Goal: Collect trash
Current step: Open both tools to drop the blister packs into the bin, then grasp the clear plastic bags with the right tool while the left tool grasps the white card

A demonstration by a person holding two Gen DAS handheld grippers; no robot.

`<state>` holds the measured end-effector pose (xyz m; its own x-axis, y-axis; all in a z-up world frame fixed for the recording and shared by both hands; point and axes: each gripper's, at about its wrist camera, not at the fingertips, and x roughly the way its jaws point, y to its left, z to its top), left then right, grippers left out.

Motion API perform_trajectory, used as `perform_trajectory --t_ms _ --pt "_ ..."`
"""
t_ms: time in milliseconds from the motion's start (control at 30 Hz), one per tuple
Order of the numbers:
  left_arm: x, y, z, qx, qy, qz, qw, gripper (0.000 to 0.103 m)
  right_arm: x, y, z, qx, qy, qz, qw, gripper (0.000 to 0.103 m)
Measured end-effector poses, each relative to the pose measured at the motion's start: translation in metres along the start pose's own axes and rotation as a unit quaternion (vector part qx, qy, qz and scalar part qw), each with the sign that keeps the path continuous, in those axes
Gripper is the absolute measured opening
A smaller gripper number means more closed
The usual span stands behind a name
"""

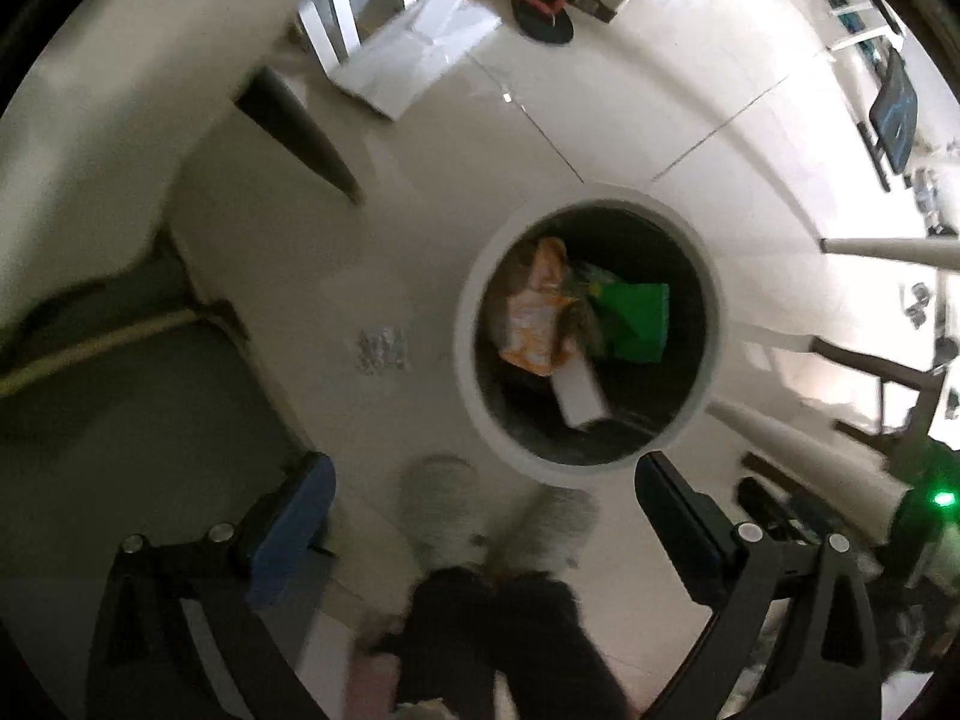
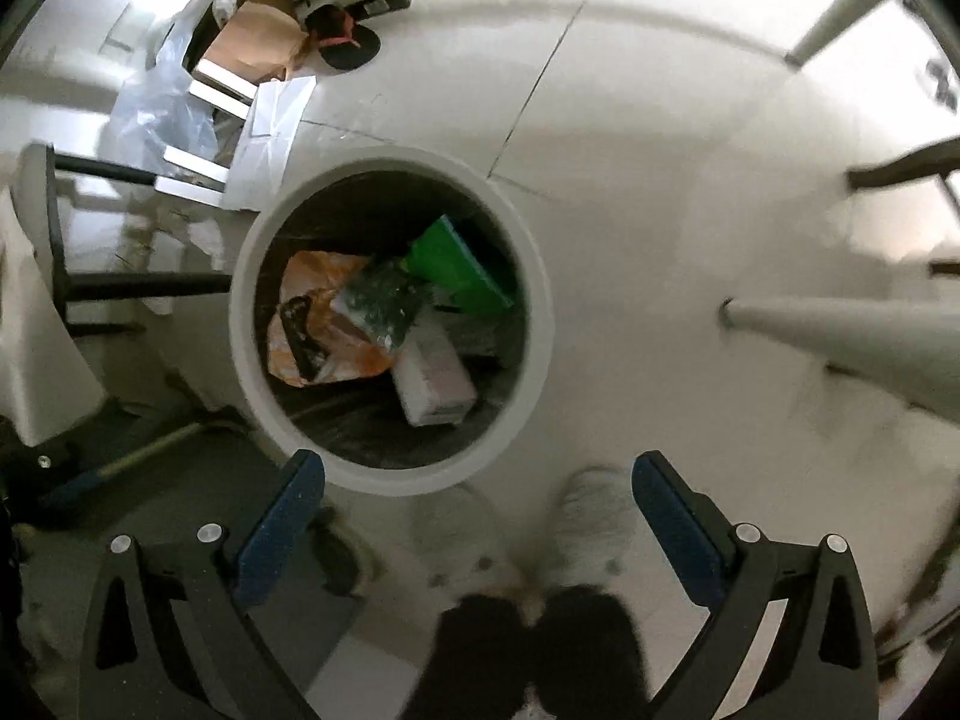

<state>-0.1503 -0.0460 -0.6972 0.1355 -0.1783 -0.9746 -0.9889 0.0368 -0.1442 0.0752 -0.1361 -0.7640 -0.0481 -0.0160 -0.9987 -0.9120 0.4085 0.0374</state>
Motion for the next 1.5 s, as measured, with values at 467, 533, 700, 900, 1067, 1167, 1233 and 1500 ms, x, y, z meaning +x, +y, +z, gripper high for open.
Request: perform_trajectory --t_ms 467,533,700,900,1067,1167,1233,1500 --pt "-0.104 -0.025 -0.059 0.078 -0.074 0.102 0.9889 0.102 -0.127 0.022 -0.027 -0.027 -0.051 -0.067 0.996 0.103" --pt "-0.124 -0.027 -0.066 0.082 -0.08 0.104 0.988 0.102 -0.153 0.026 -0.036 -0.03 -0.055 -0.068 0.996 0.103" --pt "-0.188 -0.027 -0.091 0.091 -0.099 0.103 0.9855 0.102 -0.225 0.035 -0.056 -0.034 -0.068 -0.065 0.995 0.103" --pt "-0.266 -0.026 -0.116 0.082 -0.119 0.095 0.9849 0.102 -0.324 0.044 -0.078 -0.027 -0.083 -0.043 0.995 0.103" --pt "-0.338 -0.043 -0.117 0.083 -0.162 0.103 0.9779 0.102 -0.402 0.046 -0.075 -0.009 -0.099 -0.006 0.995 0.103" --pt "-0.374 -0.066 -0.101 0.089 -0.189 0.1 0.9729 0.102 -0.446 0.038 -0.057 0.012 -0.118 0.014 0.993 0.103" --pt "-0.396 -0.084 -0.09 0.1 -0.212 0.102 0.9668 0.102 -0.473 0.028 -0.034 0.027 -0.128 0.027 0.991 0.103" --pt "-0.439 -0.189 -0.01 0.145 -0.27 0.111 0.9454 0.102 -0.538 -0.058 0.086 0.116 -0.168 0.023 0.979 0.103"
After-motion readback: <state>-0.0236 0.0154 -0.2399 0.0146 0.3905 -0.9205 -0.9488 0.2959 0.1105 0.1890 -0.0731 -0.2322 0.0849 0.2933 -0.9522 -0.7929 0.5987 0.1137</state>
